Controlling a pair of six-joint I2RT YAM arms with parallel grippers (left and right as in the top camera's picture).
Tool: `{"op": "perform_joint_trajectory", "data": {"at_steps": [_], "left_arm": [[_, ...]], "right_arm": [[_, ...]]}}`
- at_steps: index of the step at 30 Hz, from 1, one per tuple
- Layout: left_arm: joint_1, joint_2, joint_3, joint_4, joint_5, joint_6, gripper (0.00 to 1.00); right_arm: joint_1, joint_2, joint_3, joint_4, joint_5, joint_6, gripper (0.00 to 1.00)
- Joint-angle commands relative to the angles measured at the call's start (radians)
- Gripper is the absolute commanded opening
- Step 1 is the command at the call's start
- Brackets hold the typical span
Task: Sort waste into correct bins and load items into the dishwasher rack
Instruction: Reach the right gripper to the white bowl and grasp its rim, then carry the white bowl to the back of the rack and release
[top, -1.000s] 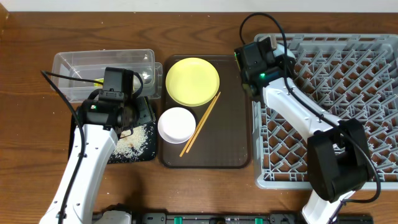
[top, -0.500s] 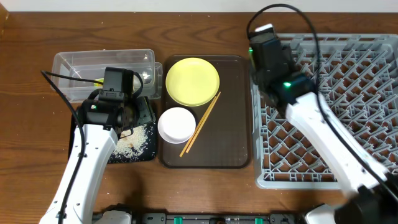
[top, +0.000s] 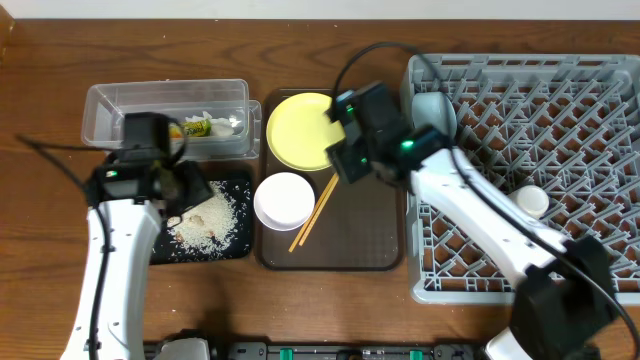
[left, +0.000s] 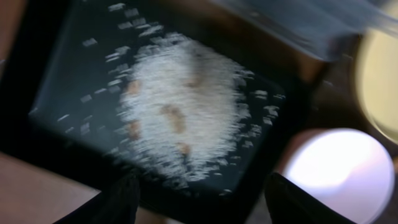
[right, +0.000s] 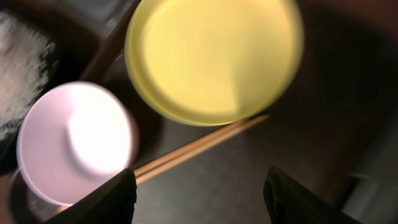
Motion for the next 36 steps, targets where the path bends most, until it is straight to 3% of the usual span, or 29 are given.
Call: {"op": "perform_joint_trajectory", "data": {"at_steps": [1,9,15,20,23,31,36], "left_arm": [[0.068,-0.004,-0.003,-0.014,-0.007,-0.035,0.71],[0.101,-0.004,-0.003,-0.014,-0.004,-0.035,0.72],[0.101,-0.004,-0.003,-0.015,-0.004,-0.034,0.72],[0.101,-0.004,-0.003,-0.015,-0.004,-0.035,0.72],[0.101,-0.004,-0.003,-0.015,-0.004,-0.034,0.72],[0.101,-0.004,-0.003,-0.014,-0.004,-0.034,0.72],[0.101,-0.004,-0.003,-0.014,-0.004,-0.034,0.72]], "right_arm": [[0.048,0.07,-0.001,0.007,-0.078,0.046,0.64],[0.118,0.194,-0.001,0.03,-0.079,0.135,0.57],[0.138,0.24,-0.001,0.037,-0.077,0.166,0.37],[0.137,0.24,0.0,0.053,-0.077,0.192,0.11],[0.125,0.222,0.006,0.075,-0.076,0.192,0.01],[0.003,0.043,0.079,0.042,0.005,0.126,0.01],[-0.121,-0.123,0.087,0.029,0.183,0.031,0.01]]}}
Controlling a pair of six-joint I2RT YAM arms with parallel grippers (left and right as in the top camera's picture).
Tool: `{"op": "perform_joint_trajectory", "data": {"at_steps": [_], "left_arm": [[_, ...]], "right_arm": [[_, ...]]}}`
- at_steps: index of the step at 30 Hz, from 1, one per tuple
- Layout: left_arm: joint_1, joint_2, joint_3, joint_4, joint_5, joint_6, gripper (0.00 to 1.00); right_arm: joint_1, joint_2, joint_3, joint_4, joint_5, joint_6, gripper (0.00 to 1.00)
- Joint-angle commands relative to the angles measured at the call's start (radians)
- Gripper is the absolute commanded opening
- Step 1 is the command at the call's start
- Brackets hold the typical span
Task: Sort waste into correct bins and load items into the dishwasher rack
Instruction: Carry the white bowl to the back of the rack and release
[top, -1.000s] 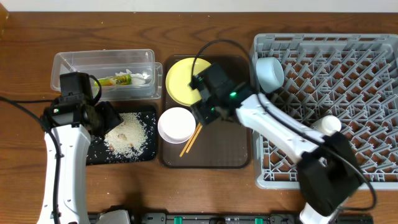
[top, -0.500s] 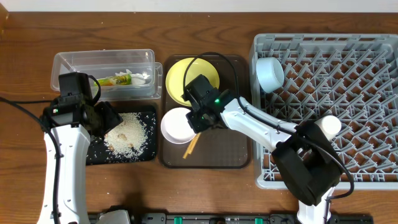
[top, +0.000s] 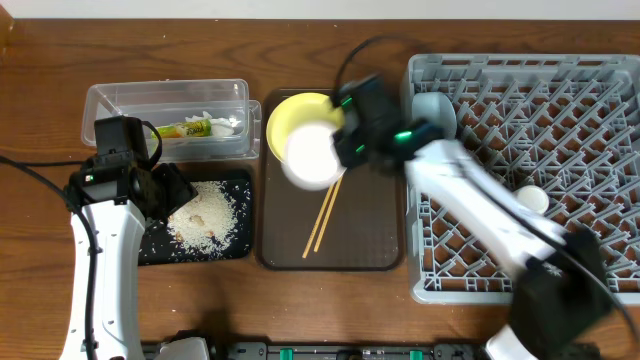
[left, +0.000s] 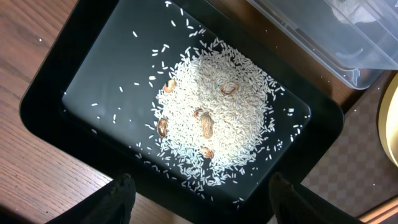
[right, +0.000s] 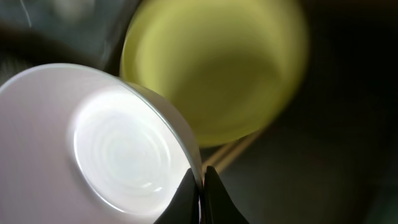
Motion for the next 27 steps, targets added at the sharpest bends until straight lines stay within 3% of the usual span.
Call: {"op": "perform_joint_trajectory", "data": {"at_steps": [1,8,14,20,27], "left_arm": [[0.003,-0.004,-0.003,-0.002,-0.005,-0.008,0.72],[0.003,-0.004,-0.003,0.005,-0.005,-0.009,0.72],[0.003,-0.004,-0.003,0.015,-0.005,-0.009,0.72],[0.003,-0.003,-0.003,0.017,-0.005,-0.009,0.72],[0.003,-0.004,-0.003,0.017,-0.005,-0.009,0.72]], "right_arm": [[-0.087,-0.129,0.032,-0.003,0.203,-0.108,0.01],[-0.277,-0.182,0.032,0.093,0.653,-0.505,0.01],[-0.38,-0.116,0.029,0.253,0.915,-0.716,0.01],[-0.441,0.015,0.029,0.318,1.067,-0.774,0.01],[-0.452,0.164,0.029,0.344,1.173,-0.711,0.01]]}}
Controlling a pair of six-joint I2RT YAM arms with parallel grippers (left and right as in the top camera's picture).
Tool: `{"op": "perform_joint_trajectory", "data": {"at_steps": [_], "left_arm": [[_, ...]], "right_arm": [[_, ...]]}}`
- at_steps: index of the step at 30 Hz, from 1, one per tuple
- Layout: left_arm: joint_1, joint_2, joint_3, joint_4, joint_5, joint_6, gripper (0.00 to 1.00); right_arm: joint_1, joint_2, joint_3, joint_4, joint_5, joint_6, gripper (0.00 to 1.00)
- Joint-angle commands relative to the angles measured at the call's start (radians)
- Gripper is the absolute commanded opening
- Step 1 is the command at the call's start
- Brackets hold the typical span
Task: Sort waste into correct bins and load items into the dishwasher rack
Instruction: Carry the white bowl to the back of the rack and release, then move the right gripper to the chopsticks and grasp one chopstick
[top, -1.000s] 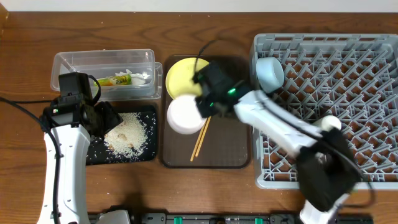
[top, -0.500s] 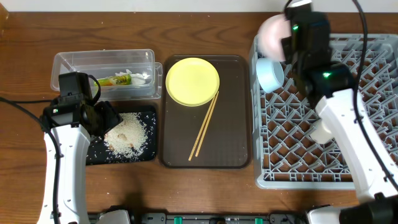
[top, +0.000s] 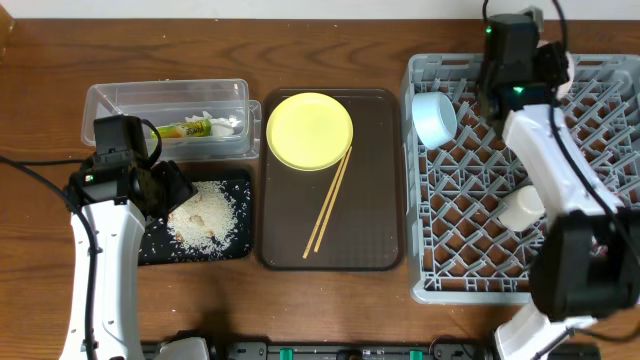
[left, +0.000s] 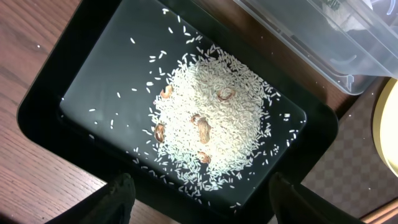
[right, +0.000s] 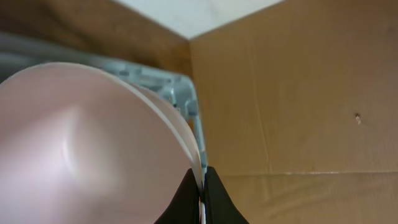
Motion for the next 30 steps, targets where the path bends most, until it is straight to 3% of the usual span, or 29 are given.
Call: {"op": "perform_joint_trajectory", "data": {"at_steps": [1,14,19,24,26,30], "left_arm": [[0.003,-0.003,-0.003,-0.002,-0.005,-0.006,0.72],[0.003,-0.004,-0.003,-0.002,-0.005,-0.006,0.72],[0.003,-0.004,-0.003,-0.002,-0.005,-0.006,0.72],[0.003,-0.003,-0.003,-0.002,-0.005,-0.006,0.72],[0.003,-0.003,-0.003,-0.002,-0.005,-0.006,0.72],[0.003,-0.003,-0.003,-0.002,-0.005,-0.006,0.72]], "right_arm": [[0.004,0.041,0.0,0.007,0.089,0.028,0.01],[0.101,0.073,0.0,-0.067,0.016,0.167,0.01],[0.122,0.073,0.0,-0.196,-0.027,0.349,0.01],[0.133,0.061,0.0,-0.344,-0.189,0.55,0.01],[0.137,0.043,0.0,-0.387,-0.269,0.605,0.04],[0.147,-0.016,0.0,-0.429,-0.375,0.62,0.33]]}}
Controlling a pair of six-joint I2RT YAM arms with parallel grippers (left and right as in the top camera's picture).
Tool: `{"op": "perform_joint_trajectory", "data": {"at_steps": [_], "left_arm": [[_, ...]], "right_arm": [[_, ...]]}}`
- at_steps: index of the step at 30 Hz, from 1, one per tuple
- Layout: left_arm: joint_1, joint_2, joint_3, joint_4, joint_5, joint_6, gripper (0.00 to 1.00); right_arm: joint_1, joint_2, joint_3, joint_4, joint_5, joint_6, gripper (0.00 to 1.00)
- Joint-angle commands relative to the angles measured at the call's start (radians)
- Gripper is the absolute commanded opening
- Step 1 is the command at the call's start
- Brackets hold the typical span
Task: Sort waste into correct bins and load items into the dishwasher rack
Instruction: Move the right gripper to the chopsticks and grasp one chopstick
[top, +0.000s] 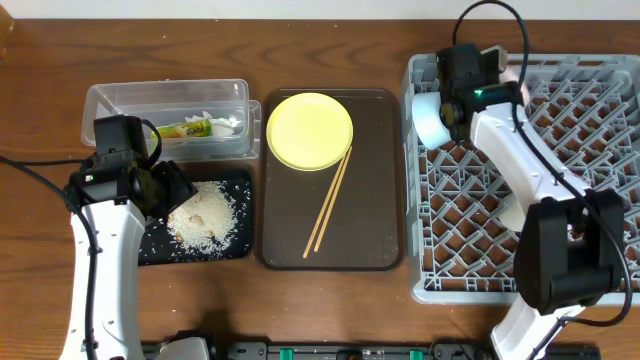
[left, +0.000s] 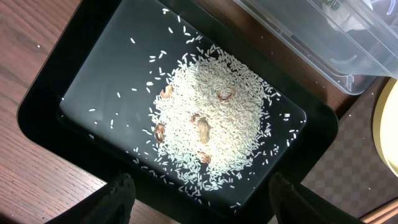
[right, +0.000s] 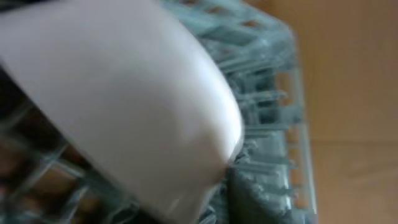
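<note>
My right gripper (top: 495, 65) is at the back left of the grey dishwasher rack (top: 560, 250), shut on the white bowl (top: 511, 70). That bowl (right: 124, 93) fills the blurred right wrist view, with rack tines right beneath it, and my fingers are lost in the blur. The yellow plate (top: 310, 130) and the chopsticks (top: 328, 200) lie on the brown tray (top: 375, 240). My left gripper (left: 200, 186) hangs open over the near edge of the black tray (left: 56, 124), which holds rice and nut bits (left: 208, 124).
A pale blue bowl (top: 432, 118) stands in the rack's back-left corner. A white cup (top: 514, 212) sits mid-rack, beside my right arm. The clear plastic bin (top: 165, 118) with wrappers is behind the black tray.
My right gripper has come left and down with the white bowl, from above the rack's back edge to just over its back rows. The left arm has not moved.
My right gripper was first open over the white bowl on the brown tray. Then it was shut on the bowl's rim, above the yellow plate, with the chopsticks shifted. Then the bowl was above the rack's back edge, and now it is close over the tines.
</note>
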Motion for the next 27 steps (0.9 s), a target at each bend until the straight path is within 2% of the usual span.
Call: {"op": "perform_joint_trajectory", "data": {"at_steps": [1,3,4,8,10,13,17,27], "left_arm": [[0.003,-0.003,-0.003,-0.003,-0.005,-0.006,0.72],[0.003,-0.003,-0.003,-0.002,-0.005,-0.006,0.73],[0.003,-0.003,-0.003,-0.003,-0.005,-0.006,0.73],[0.003,-0.003,-0.003,-0.002,-0.005,-0.006,0.72],[0.003,-0.003,-0.003,-0.002,-0.005,-0.006,0.72],[0.003,-0.003,-0.003,-0.002,-0.005,-0.006,0.73],[0.003,-0.003,-0.003,-0.003,-0.005,-0.006,0.73],[0.003,-0.003,-0.003,-0.002,-0.005,-0.006,0.73]], "right_arm": [[0.029,-0.063,-0.006,-0.015,-0.212,0.077,0.39],[0.031,-0.106,-0.006,-0.034,-0.252,0.077,0.51],[0.031,-0.127,-0.006,-0.039,-0.278,0.077,0.61],[0.031,-0.247,-0.006,-0.038,-0.43,0.072,0.67],[0.031,-0.301,-0.006,-0.029,-0.566,0.073,0.67],[0.031,-0.36,-0.006,-0.027,-0.873,0.073,0.67],[0.058,-0.364,-0.007,-0.055,-1.14,0.074,0.61],[0.297,-0.22,-0.04,-0.129,-1.039,0.233,0.61]]}}
